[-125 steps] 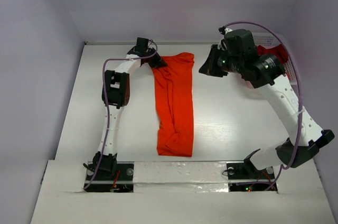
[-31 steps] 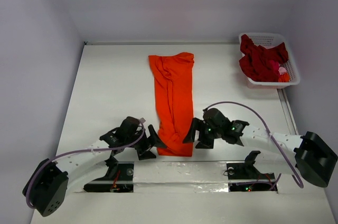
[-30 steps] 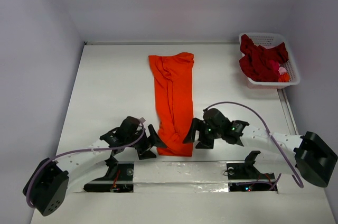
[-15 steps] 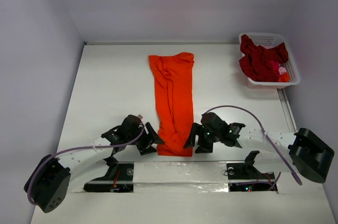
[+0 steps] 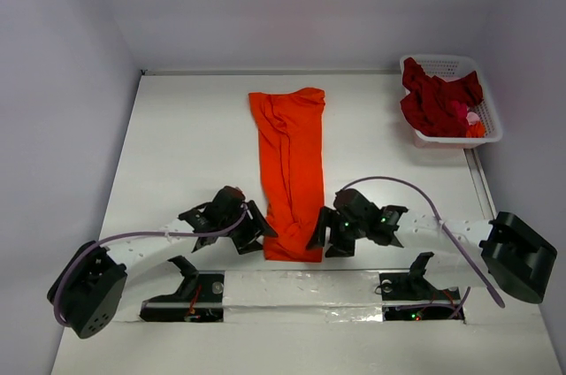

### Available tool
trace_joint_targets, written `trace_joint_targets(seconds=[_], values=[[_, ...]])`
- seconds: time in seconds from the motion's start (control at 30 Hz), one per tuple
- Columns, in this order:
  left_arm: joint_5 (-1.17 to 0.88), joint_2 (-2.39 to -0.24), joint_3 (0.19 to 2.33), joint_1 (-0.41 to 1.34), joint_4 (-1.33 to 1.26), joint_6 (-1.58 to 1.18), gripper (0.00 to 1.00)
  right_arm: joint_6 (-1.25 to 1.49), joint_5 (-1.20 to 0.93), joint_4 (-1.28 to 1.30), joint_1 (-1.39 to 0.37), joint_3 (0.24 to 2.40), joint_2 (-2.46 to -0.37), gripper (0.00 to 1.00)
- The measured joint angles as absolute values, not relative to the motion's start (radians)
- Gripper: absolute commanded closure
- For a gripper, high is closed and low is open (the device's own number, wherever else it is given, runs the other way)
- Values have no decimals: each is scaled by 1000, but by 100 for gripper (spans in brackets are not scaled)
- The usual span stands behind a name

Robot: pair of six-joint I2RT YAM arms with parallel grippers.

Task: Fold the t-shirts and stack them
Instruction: Grab the bottom of the folded rectangular tshirt with both arms

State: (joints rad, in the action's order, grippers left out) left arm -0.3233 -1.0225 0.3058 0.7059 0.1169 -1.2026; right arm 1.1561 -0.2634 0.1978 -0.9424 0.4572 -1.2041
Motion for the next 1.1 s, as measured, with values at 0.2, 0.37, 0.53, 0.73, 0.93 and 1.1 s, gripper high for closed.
trace_joint_targets(seconds=[0.2,0.37,0.53,0.73,0.93,1.1], values=[[-319,-1063,319,742,94,-1213,48,1151,-259,200,-944,466,-1213,26],[-302,-1060,330,768,121,-1221,49,1141,-257,202,-944,490,-1233,26],[-282,-1053,355,778,199,-1221,49,1136,-257,200,-944,499,-1254,26],[-267,-1071,386,789,264,-1220,49,1129,-257,200,-944,510,-1270,26],[-269,-1105,400,806,260,-1225,56,1126,-256,200,-944,510,-1271,31],[-270,-1123,401,817,251,-1235,62,1122,-253,201,-944,510,-1271,41]])
